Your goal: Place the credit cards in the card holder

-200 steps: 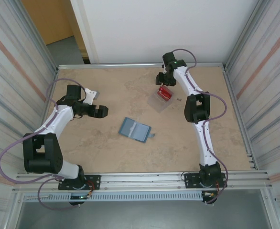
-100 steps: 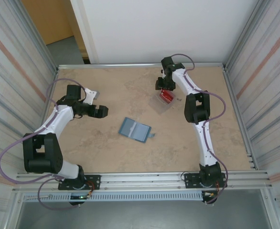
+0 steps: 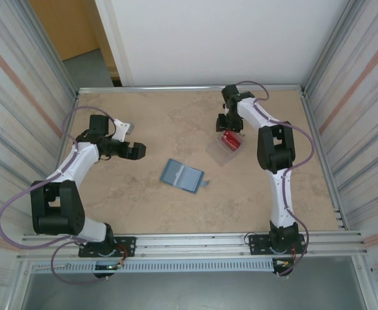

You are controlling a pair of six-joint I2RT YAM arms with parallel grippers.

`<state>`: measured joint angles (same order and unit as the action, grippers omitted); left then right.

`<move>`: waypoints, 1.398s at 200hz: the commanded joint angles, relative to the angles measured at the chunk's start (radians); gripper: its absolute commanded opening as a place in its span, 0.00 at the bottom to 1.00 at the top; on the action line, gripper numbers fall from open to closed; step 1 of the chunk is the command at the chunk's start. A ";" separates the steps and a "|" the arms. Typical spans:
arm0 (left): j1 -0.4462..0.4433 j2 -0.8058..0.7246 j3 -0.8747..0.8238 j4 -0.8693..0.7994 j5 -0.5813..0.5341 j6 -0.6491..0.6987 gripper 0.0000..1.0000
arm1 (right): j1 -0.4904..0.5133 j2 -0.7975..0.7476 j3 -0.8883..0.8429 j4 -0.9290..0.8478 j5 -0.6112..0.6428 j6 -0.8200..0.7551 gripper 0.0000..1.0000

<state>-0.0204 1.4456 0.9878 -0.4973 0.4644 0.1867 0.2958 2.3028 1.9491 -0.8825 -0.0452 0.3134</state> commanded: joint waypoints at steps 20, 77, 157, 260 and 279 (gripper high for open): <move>0.008 -0.045 -0.005 0.004 0.029 0.007 0.99 | 0.003 -0.167 -0.210 0.075 0.023 0.069 0.50; 0.008 -0.066 0.014 -0.002 0.045 -0.017 0.99 | 0.005 -0.363 -0.470 0.128 0.039 0.154 0.50; -0.250 -0.033 0.218 -0.178 -0.049 0.157 0.99 | -0.005 -0.635 -0.736 0.161 0.026 0.238 0.49; -0.654 0.388 0.591 -0.120 -0.056 -0.018 0.99 | -0.061 -1.018 -0.825 0.025 -0.021 0.083 0.73; -0.684 0.478 0.655 -0.134 -0.043 -0.042 0.99 | -0.070 -1.048 -0.874 0.045 -0.044 0.069 0.75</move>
<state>-0.6815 1.8473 1.5562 -0.6167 0.3977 0.2096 0.2394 1.2922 1.1336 -0.7921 -0.0616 0.4423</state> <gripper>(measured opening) 0.986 0.746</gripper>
